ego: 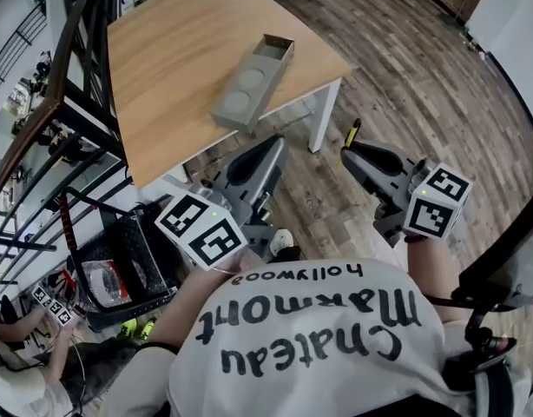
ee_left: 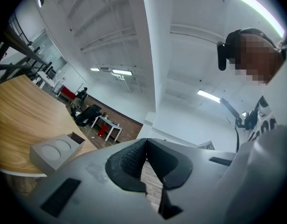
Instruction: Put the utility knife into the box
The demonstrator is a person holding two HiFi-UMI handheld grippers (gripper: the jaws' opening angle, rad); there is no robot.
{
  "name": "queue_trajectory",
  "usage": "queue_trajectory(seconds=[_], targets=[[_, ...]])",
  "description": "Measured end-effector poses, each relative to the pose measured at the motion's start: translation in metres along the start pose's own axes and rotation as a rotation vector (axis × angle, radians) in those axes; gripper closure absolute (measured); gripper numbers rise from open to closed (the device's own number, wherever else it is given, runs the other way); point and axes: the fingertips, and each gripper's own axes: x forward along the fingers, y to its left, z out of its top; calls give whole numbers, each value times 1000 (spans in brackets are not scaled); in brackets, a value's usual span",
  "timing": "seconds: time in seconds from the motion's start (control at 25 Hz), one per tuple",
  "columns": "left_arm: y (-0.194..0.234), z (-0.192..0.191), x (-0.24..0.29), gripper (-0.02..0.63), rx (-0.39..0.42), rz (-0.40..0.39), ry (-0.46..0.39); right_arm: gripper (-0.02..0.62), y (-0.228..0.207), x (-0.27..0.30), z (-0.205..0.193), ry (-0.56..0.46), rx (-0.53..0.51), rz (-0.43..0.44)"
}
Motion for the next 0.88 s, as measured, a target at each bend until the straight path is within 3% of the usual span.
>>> queue_trajectory(seconds=[0.28,0.88], targets=[[52,6,9,600,-4,7,-6,537,-28,44,-1,-7,-1,6],[122,30,47,600,-10,7,-7,538,-83,100,24,-14,8,2]])
